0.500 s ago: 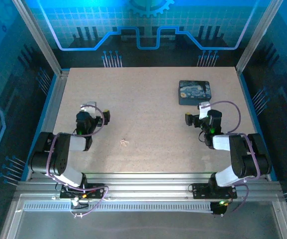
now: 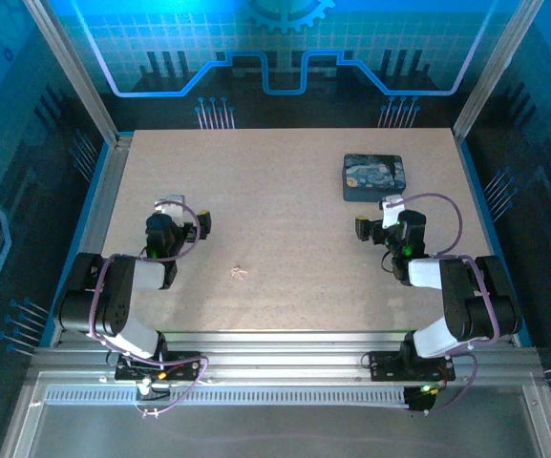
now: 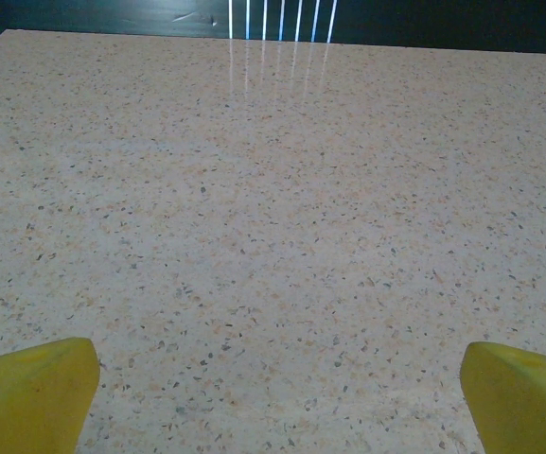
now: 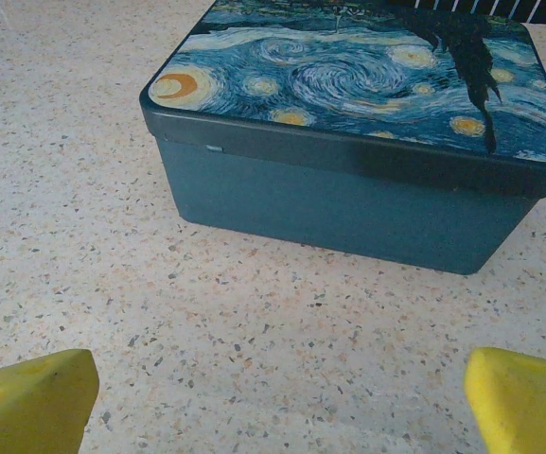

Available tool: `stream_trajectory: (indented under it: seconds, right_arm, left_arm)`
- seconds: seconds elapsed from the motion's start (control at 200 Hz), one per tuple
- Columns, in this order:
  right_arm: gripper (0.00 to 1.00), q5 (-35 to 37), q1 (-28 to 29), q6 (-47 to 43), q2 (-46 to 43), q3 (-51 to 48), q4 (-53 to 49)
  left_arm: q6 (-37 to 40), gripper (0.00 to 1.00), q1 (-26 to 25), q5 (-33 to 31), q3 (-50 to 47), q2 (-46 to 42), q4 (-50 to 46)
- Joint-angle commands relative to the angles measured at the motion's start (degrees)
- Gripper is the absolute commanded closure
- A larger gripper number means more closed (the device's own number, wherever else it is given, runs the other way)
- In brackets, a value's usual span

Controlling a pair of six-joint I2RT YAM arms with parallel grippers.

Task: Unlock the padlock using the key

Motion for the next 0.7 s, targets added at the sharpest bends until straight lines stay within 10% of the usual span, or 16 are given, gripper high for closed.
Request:
stream_trajectory:
  seconds: [0.0, 0.4, 0.695]
  right_arm:
    - [0.0, 1.0, 0.5, -0.7, -0.1, 1.0, 1.4]
    - [0.0, 1.4, 0.2, -0.1, -0.4, 1.2, 0.8]
    - [0.15, 4.2, -2.1, 17.2, -3.4, 27.9, -46.8]
  left_arm:
    - [0.5, 0.01, 0.7, 1.4, 0.4, 0.4, 1.1]
    - [-1.8, 0.01, 1.4, -2.1, 1.0, -1.6, -1.8]
    - [-12.8, 0.01, 1.9, -16.8, 18.9, -7.8, -41.2]
